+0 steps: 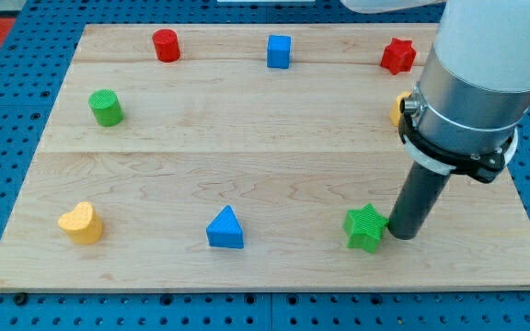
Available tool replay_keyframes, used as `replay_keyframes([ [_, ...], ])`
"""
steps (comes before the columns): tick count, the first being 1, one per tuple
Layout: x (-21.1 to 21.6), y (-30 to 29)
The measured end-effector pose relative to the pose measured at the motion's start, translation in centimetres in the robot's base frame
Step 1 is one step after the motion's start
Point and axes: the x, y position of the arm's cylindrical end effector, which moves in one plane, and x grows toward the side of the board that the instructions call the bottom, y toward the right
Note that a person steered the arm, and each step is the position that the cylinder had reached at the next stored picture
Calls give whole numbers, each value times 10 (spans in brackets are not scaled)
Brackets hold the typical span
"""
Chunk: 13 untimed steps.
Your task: Move green star at bottom right to green circle
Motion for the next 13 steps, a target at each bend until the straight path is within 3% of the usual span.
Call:
replay_keyframes([
  [2, 12, -8],
  [4, 7, -70],
  [6, -82, -129],
  [7, -84, -150],
  [8, -88, -118],
  [9, -65, -115],
  [11, -70, -196],
  [13, -95, -232],
])
